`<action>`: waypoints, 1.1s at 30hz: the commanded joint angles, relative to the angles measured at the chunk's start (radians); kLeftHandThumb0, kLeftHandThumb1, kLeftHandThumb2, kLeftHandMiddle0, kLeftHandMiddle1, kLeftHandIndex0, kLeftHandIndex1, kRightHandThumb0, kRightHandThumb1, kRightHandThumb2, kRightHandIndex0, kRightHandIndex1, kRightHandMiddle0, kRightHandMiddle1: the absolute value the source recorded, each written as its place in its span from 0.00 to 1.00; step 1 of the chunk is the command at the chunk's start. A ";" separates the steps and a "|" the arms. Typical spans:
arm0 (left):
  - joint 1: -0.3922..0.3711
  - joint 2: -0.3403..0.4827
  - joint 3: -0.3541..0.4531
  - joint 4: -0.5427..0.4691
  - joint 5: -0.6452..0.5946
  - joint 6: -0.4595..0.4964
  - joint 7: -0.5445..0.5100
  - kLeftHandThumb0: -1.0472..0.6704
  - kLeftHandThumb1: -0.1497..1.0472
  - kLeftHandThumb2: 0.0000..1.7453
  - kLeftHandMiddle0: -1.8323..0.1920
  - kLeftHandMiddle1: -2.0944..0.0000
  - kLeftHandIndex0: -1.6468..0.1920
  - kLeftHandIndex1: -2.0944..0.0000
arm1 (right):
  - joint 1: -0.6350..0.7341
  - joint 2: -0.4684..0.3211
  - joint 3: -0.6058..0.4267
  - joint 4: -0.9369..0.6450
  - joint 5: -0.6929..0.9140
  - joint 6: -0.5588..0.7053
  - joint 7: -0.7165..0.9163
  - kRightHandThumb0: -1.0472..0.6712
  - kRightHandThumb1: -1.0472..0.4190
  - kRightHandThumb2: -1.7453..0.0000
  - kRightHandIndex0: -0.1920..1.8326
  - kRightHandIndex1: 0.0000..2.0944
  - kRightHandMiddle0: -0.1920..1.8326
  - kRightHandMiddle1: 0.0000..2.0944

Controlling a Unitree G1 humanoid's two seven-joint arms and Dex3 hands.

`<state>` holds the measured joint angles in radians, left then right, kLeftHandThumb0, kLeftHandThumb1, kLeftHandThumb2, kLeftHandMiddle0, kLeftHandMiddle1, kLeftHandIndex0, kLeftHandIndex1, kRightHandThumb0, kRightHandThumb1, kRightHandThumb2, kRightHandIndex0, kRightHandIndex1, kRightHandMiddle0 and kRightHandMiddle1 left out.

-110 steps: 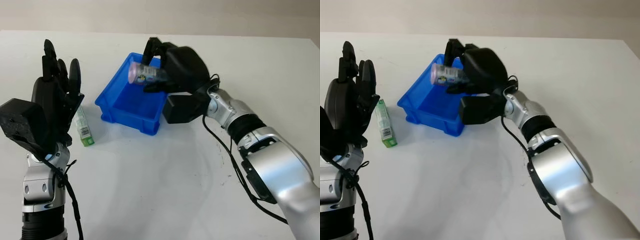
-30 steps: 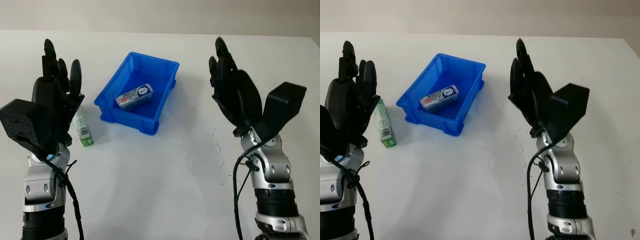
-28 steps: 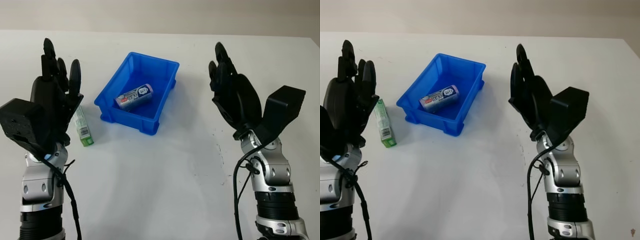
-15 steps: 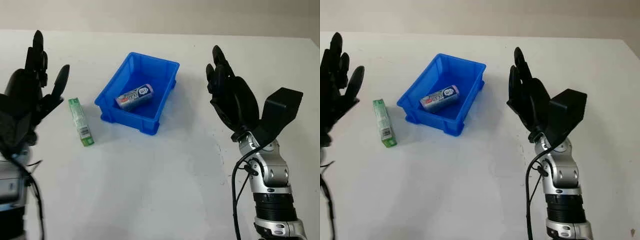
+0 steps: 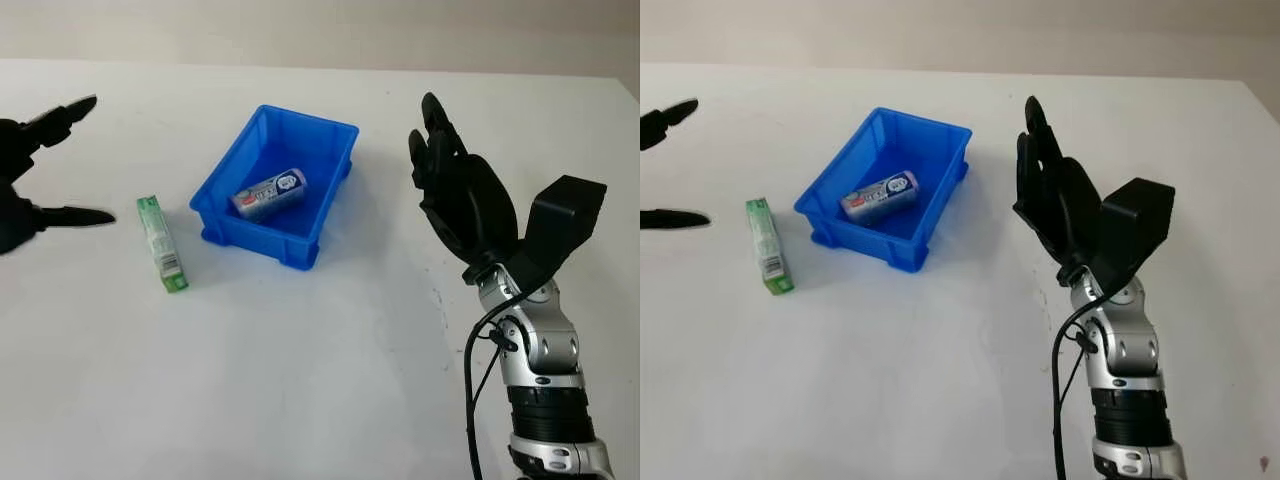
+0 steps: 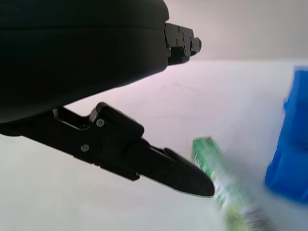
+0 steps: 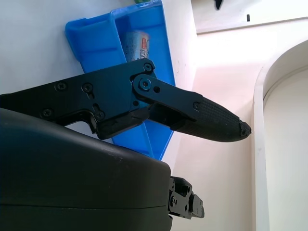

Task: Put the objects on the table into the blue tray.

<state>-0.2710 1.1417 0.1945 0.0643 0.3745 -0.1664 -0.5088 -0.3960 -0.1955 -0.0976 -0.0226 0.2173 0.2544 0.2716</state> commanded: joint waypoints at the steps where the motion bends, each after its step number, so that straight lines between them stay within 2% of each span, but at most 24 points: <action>1: -0.010 0.031 -0.035 0.032 0.046 -0.065 0.026 0.20 0.83 0.02 0.90 0.97 0.90 0.97 | -0.004 -0.005 -0.005 0.003 0.007 0.000 0.005 0.15 0.00 0.54 0.00 0.00 0.00 0.00; 5: -0.030 0.047 -0.099 0.068 0.187 -0.182 0.115 0.26 0.81 0.02 0.88 0.97 0.88 0.97 | -0.001 -0.011 -0.008 0.004 0.014 0.000 0.019 0.15 0.00 0.54 0.00 0.00 0.00 0.00; 9: -0.073 0.037 -0.149 0.137 0.279 -0.308 0.232 0.27 0.82 0.03 0.87 0.96 0.85 0.96 | 0.006 -0.011 -0.013 0.000 0.012 0.003 0.016 0.15 0.00 0.54 0.00 0.00 0.00 0.00; 14: -0.140 0.033 -0.218 0.215 0.375 -0.399 0.314 0.25 0.84 0.03 0.83 0.96 0.82 0.95 | 0.015 -0.013 -0.018 -0.004 0.015 0.006 0.016 0.15 0.00 0.55 0.00 0.00 0.00 0.00; 24: -0.220 0.021 -0.298 0.247 0.472 -0.489 0.400 0.26 0.79 0.02 0.77 0.96 0.76 0.95 | 0.018 -0.014 -0.019 0.005 0.017 -0.003 0.032 0.15 0.00 0.55 0.00 0.00 0.00 0.00; 29: -0.249 0.025 -0.335 0.226 0.514 -0.475 0.350 0.30 0.80 0.03 0.76 0.97 0.75 0.95 | 0.019 -0.012 -0.027 0.001 0.023 0.004 0.025 0.14 0.00 0.56 0.00 0.00 0.00 0.00; 33: -0.274 0.024 -0.360 0.245 0.557 -0.490 0.381 0.30 0.79 0.03 0.74 0.97 0.73 0.95 | 0.021 -0.016 -0.032 0.000 0.032 0.006 0.034 0.14 0.00 0.55 0.00 0.00 0.00 0.00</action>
<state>-0.5251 1.1603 -0.1530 0.3062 0.9221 -0.6506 -0.1391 -0.3847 -0.1999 -0.1252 -0.0198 0.2422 0.2554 0.3004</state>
